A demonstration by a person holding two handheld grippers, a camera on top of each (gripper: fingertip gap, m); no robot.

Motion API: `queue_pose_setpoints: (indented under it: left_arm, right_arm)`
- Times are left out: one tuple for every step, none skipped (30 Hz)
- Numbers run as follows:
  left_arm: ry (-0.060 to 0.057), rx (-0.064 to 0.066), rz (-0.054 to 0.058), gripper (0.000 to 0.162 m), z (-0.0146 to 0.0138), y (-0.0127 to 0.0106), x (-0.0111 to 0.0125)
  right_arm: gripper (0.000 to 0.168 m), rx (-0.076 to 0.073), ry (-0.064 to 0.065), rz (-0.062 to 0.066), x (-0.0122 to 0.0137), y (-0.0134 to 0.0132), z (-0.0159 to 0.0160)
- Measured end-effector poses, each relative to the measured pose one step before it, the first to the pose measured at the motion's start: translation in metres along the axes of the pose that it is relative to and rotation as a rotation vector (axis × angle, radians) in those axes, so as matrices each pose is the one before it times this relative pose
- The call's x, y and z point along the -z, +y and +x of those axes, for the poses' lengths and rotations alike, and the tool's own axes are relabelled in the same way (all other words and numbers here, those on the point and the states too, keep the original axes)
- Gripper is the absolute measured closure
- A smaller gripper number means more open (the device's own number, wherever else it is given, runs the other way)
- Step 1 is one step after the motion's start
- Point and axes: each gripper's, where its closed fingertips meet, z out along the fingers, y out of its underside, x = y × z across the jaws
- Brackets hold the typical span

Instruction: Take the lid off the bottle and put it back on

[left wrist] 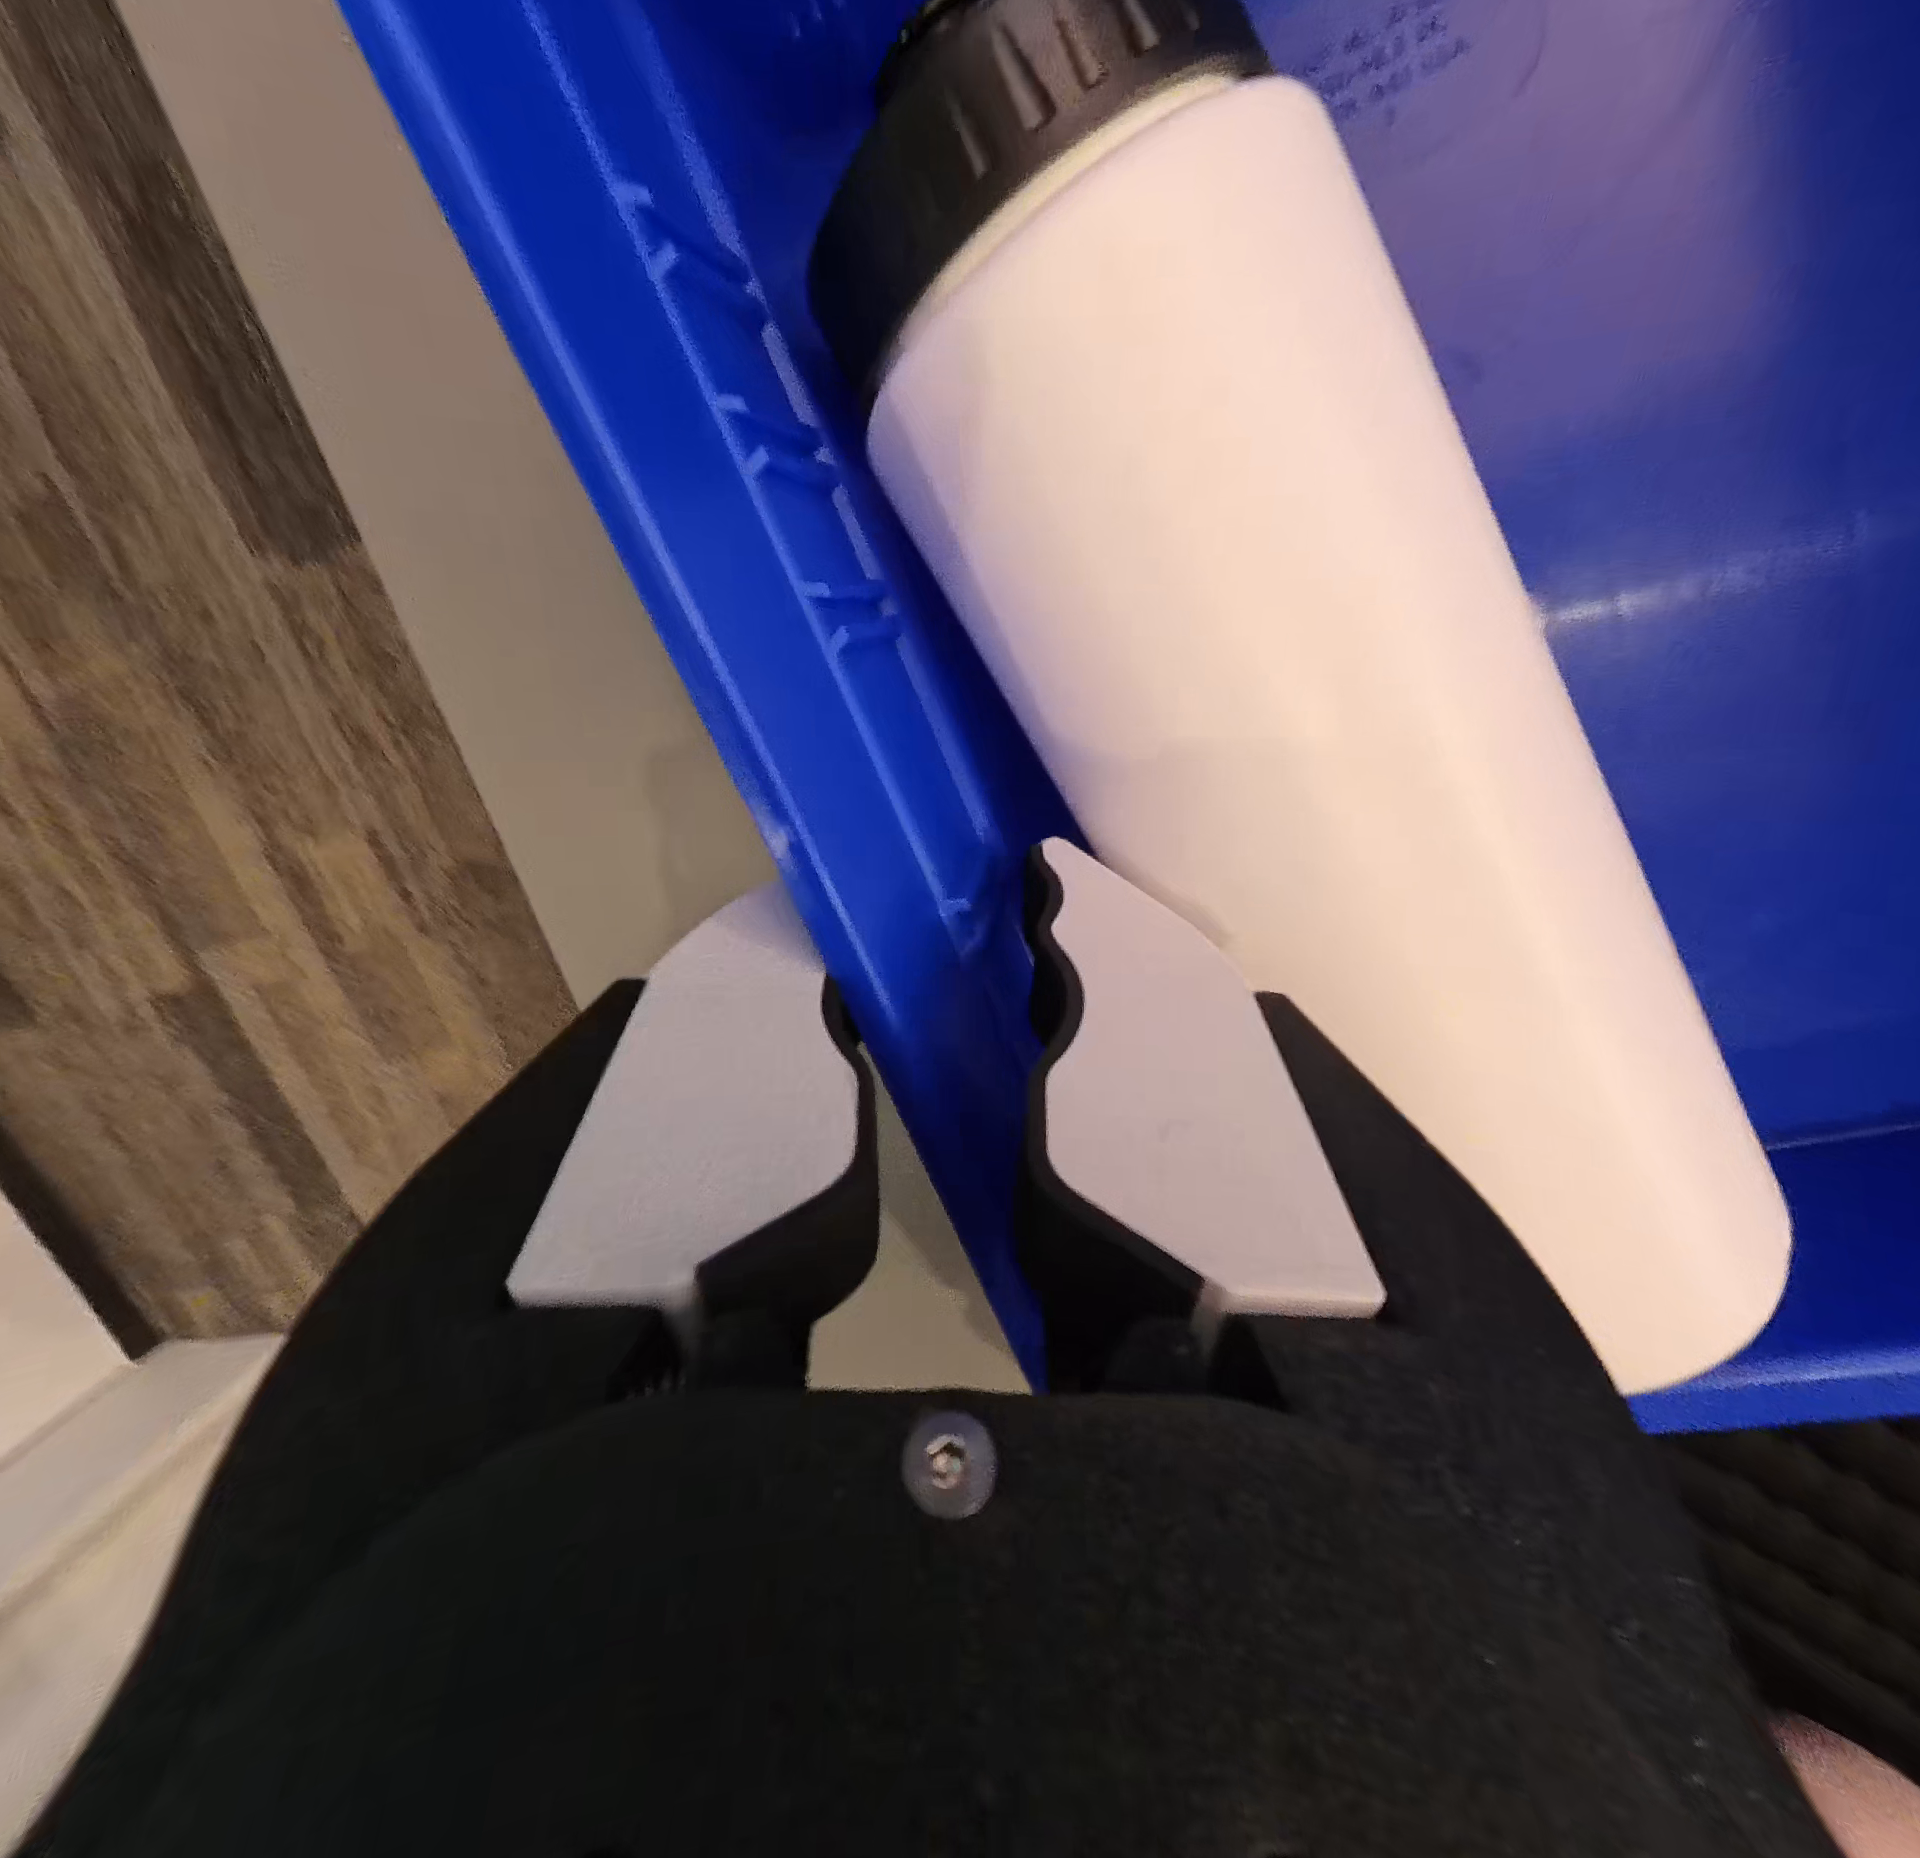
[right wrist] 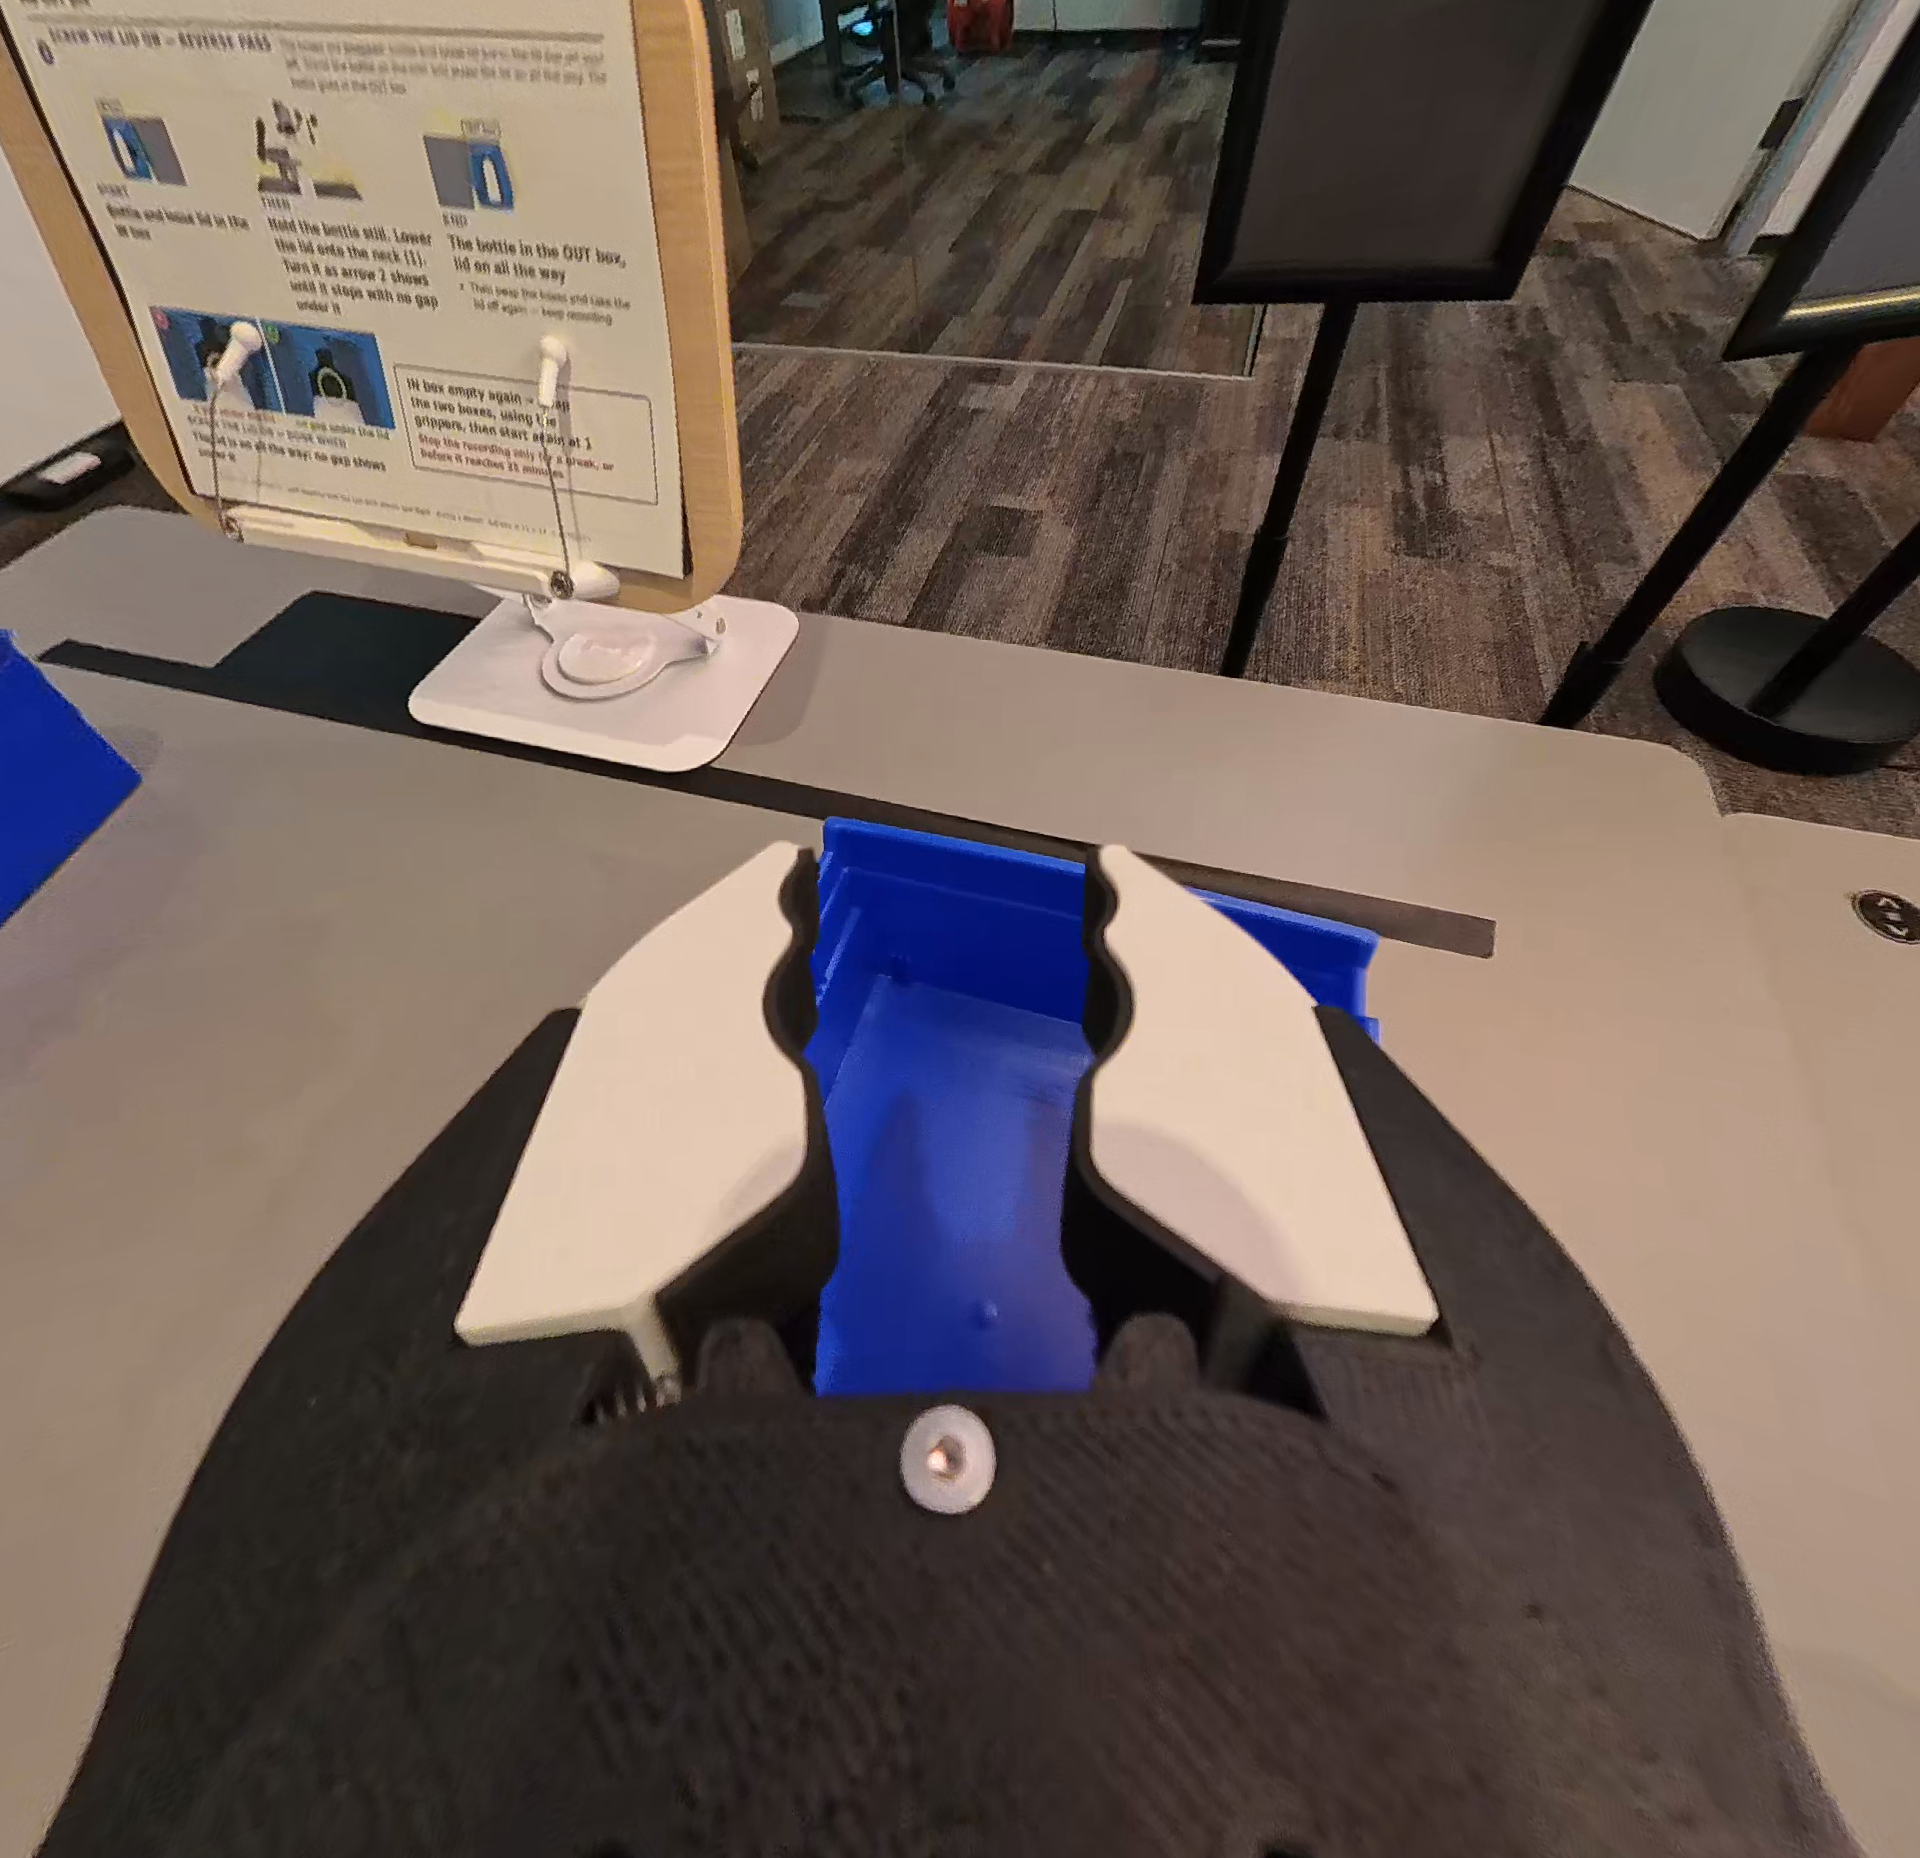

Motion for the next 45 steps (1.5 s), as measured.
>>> queue_pose_setpoints:
  left_arm:
    - [-0.0024, -0.0233, 0.0135, 0.135, 0.00250, -0.00469, -0.00051]
    - [0.0021, -0.0139, 0.0067, 0.135, 0.00268, -0.00267, -0.00004]
    - [0.0016, -0.0103, -0.0031, 0.136, 0.00191, -0.00087, 0.00033]
    - [-0.0016, -0.0067, -0.0039, 0.135, 0.00087, -0.00035, 0.00016]
    - [-0.0020, -0.0061, -0.0007, 0.135, 0.00022, -0.00038, -0.00003]
    - [0.0037, -0.0003, 0.0037, 0.135, 0.00045, -0.00043, -0.00005]
    - [0.0089, 0.0083, 0.0037, 0.136, 0.00035, 0.00028, 0.00009]
    - [0.0112, 0.0111, 0.0009, 0.136, 0.00063, 0.00052, 0.00012]
    - [0.0046, 0.0048, 0.0009, 0.136, 0.00030, 0.00025, 0.00009]
    - [-0.0013, 0.0022, 0.0001, 0.136, -0.00006, 0.00020, 0.00003]
    - [-0.0042, 0.0048, -0.0049, 0.136, -0.00025, 0.00038, 0.00018]
    - [-0.0047, 0.0098, -0.0058, 0.135, -0.00022, 0.00016, 0.00052]
    - [-0.0117, 0.0129, -0.0004, 0.134, -0.00100, -0.00047, 0.00151]
    - [-0.0125, 0.0157, 0.0065, 0.133, -0.00089, -0.00126, 0.00357]
    - [-0.0027, 0.0183, 0.0074, 0.128, 0.00019, -0.00097, 0.00552]
    - [-0.0059, 0.0161, 0.0166, 0.126, -0.00004, -0.00201, 0.00778]
    - [-0.0225, 0.0115, 0.0300, 0.121, -0.00159, -0.00385, 0.01013]
    - [-0.0139, 0.0129, 0.0331, 0.117, 0.00072, -0.00429, 0.01191]
    - [0.0137, 0.0148, 0.0308, 0.111, 0.00589, -0.00423, 0.01219]
    - [0.0377, 0.0160, 0.0307, 0.102, 0.01101, -0.00457, 0.01095]
    - [0.0576, 0.0151, 0.0265, 0.093, 0.01556, -0.00436, 0.00826]
    - [0.0703, 0.0110, 0.0140, 0.085, 0.01877, -0.00322, 0.00394]
    - [0.0673, 0.0049, -0.0080, 0.079, 0.01862, -0.00116, -0.00099]
    - [0.0313, -0.0035, -0.0311, 0.074, 0.01248, -0.00008, -0.00512]
    - [-0.0025, -0.0105, -0.0345, 0.068, 0.00689, -0.00100, -0.00778]
    - [-0.0240, -0.0132, -0.0268, 0.070, 0.00283, -0.00217, -0.00905]
    - [-0.0240, -0.0180, -0.0305, 0.079, 0.00227, -0.00142, -0.00886]
    - [-0.0163, -0.0194, -0.0259, 0.080, 0.00285, -0.00155, -0.00832]
    - [-0.0146, -0.0114, -0.0262, 0.077, 0.00238, -0.00110, -0.00732]
    - [-0.0106, -0.0003, -0.0267, 0.077, 0.00237, -0.00010, -0.00701]
    - [0.0019, 0.0037, -0.0304, 0.071, 0.00377, 0.00103, -0.00656]
    - [0.0145, 0.0084, -0.0322, 0.069, 0.00493, 0.00162, -0.00535]
    - [0.0051, 0.0065, -0.0330, 0.066, 0.00303, 0.00256, -0.00472]
    - [-0.0070, 0.0002, -0.0333, 0.064, 0.00084, 0.00357, -0.00399]
    - [-0.0173, -0.0098, -0.0306, 0.064, -0.00111, 0.00383, -0.00334]
    - [-0.0335, -0.0144, -0.0228, 0.066, -0.00430, 0.00283, -0.00278]
    - [-0.0312, -0.0070, -0.0113, 0.068, -0.00510, 0.00088, -0.00194]
    - [-0.0138, 0.0015, 0.0015, 0.072, -0.00355, -0.00116, -0.00134]
    - [-0.0052, -0.0008, 0.0110, 0.077, -0.00249, -0.00274, -0.00062]
    - [-0.0065, -0.0102, 0.0190, 0.082, -0.00207, -0.00387, 0.00056]
    - [-0.0132, -0.0197, 0.0276, 0.085, -0.00223, -0.00493, 0.00186]
    - [-0.0203, -0.0269, 0.0345, 0.086, -0.00259, -0.00633, 0.00283]
    - [-0.0214, -0.0328, 0.0409, 0.087, -0.00226, -0.00763, 0.00281]
    - [-0.0125, -0.0372, 0.0443, 0.091, -0.00077, -0.00809, 0.00184]
    - [-0.0074, -0.0342, 0.0366, 0.094, -0.00033, -0.00666, 0.00022]
  right_arm:
    - [0.118, 0.0088, -0.0014, -0.0115, -0.00258, 0.00188, -0.00163]
    - [0.118, 0.0082, -0.0024, -0.0116, -0.00261, 0.00192, -0.00149]
    - [0.118, 0.0076, -0.0028, -0.0113, -0.00264, 0.00193, -0.00148]
    - [0.117, 0.0067, -0.0022, -0.0111, -0.00273, 0.00194, -0.00124]
    - [0.117, 0.0061, -0.0024, -0.0113, -0.00274, 0.00201, -0.00120]
    - [0.118, 0.0058, -0.0027, -0.0109, -0.00267, 0.00185, -0.00107]
    - [0.118, 0.0049, -0.0020, -0.0108, -0.00262, 0.00204, -0.00089]
    - [0.117, 0.0043, -0.0007, -0.0106, -0.00256, 0.00179, -0.00076]
    - [0.117, 0.0041, 0.0012, -0.0092, -0.00233, 0.00162, -0.00053]
    - [0.117, 0.0041, 0.0035, -0.0067, -0.00189, 0.00113, -0.00032]
    - [0.117, 0.0051, 0.0046, -0.0041, -0.00143, 0.00053, -0.00029]
    - [0.117, 0.0059, 0.0045, -0.0031, -0.00092, 0.00024, -0.00051]
    - [0.117, 0.0062, 0.0052, -0.0016, -0.00044, -0.00012, -0.00036]
    - [0.117, 0.0067, 0.0059, 0.0011, -0.00007, -0.00053, -0.00038]
    - [0.117, 0.0066, 0.0061, 0.0020, 0.00034, -0.00088, -0.00035]
    - [0.117, 0.0063, 0.0054, 0.0010, 0.00037, -0.00078, -0.00034]
    - [0.117, 0.0065, 0.0032, -0.0006, 0.00030, -0.00057, -0.00076]
    - [0.117, 0.0063, 0.0018, -0.0018, 0.00018, -0.00032, -0.00102]
    - [0.117, 0.0059, 0.0016, -0.0020, 0.00003, -0.00038, -0.00101]
    - [0.117, 0.0059, 0.0010, -0.0023, -0.00019, -0.00015, -0.00116]
    - [0.117, 0.0062, 0.0000, -0.0037, -0.00056, 0.00009, -0.00148]
    - [0.117, 0.0066, -0.0004, -0.0056, -0.00084, 0.00044, -0.00151]
    - [0.117, 0.0073, 0.0001, -0.0066, -0.00111, 0.00058, -0.00163]
    - [0.117, 0.0079, 0.0011, -0.0068, -0.00119, 0.00076, -0.00147]
    - [0.117, 0.0083, 0.0017, -0.0071, -0.00126, 0.00093, -0.00138]
    - [0.117, 0.0089, 0.0012, -0.0085, -0.00126, 0.00102, -0.00146]
    - [0.117, 0.0098, 0.0005, -0.0099, -0.00155, 0.00130, -0.00141]
    - [0.117, 0.0101, 0.0009, -0.0111, -0.00152, 0.00163, -0.00119]
    - [0.117, 0.0096, 0.0024, -0.0111, -0.00166, 0.00152, -0.00086]
    - [0.117, 0.0094, 0.0034, -0.0099, -0.00145, 0.00142, -0.00054]
    - [0.117, 0.0091, 0.0033, -0.0080, -0.00148, 0.00098, -0.00055]
    - [0.117, 0.0083, 0.0020, -0.0060, -0.00130, 0.00077, -0.00079]
    - [0.117, 0.0072, -0.0007, -0.0050, -0.00126, 0.00046, -0.00119]
    - [0.117, 0.0067, -0.0037, -0.0060, -0.00137, 0.00053, -0.00177]
    - [0.117, 0.0077, -0.0050, -0.0064, -0.00160, 0.00058, -0.00213]
    - [0.117, 0.0094, -0.0044, -0.0067, -0.00172, 0.00064, -0.00235]
    - [0.117, 0.0106, -0.0029, -0.0087, -0.00195, 0.00093, -0.00222]
    - [0.117, 0.0122, -0.0012, -0.0108, -0.00212, 0.00123, -0.00216]
    - [0.117, 0.0146, 0.0006, -0.0112, -0.00214, 0.00122, -0.00208]
    - [0.117, 0.0159, 0.0020, -0.0107, -0.00219, 0.00104, -0.00189]
    - [0.117, 0.0152, 0.0026, -0.0101, -0.00226, 0.00099, -0.00179]
    - [0.117, 0.0139, 0.0015, -0.0103, -0.00220, 0.00103, -0.00187]
    - [0.117, 0.0130, -0.0007, -0.0103, -0.00231, 0.00103, -0.00211]
    - [0.117, 0.0116, -0.0013, -0.0087, -0.00221, 0.00092, -0.00196]
    - [0.117, 0.0093, -0.0007, -0.0074, -0.00211, 0.00081, -0.00181]
